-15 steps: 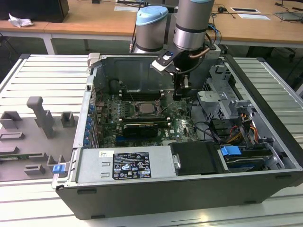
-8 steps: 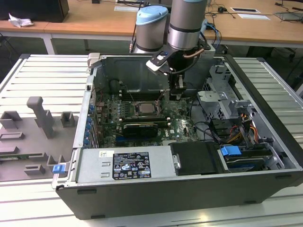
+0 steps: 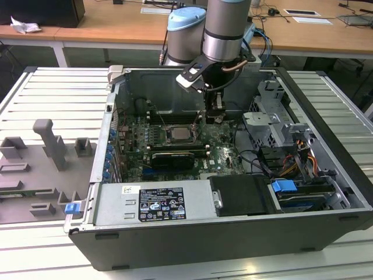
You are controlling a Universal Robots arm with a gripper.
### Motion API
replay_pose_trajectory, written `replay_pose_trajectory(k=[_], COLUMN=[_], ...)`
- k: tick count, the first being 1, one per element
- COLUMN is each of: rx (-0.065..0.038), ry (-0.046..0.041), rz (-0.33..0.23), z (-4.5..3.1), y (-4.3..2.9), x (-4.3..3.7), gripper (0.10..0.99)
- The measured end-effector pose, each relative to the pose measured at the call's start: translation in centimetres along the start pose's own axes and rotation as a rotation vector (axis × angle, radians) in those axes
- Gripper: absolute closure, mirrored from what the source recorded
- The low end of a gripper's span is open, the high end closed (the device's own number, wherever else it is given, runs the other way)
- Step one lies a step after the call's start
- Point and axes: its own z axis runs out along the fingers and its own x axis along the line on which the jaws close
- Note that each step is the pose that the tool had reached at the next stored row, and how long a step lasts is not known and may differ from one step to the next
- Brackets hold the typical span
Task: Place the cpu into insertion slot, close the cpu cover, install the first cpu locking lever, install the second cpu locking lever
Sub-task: 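Close the cpu cover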
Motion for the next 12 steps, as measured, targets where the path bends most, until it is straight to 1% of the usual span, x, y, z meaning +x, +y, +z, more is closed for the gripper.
replay_pose_trajectory(k=[4,12], rx=[0.0,0.0], ry=[0.0,0.0], rz=[0.0,0.0], z=[0.0,0.0], y=[-0.29,-1.23], x=[0.0,0.02], gripper=[0.98,0.98])
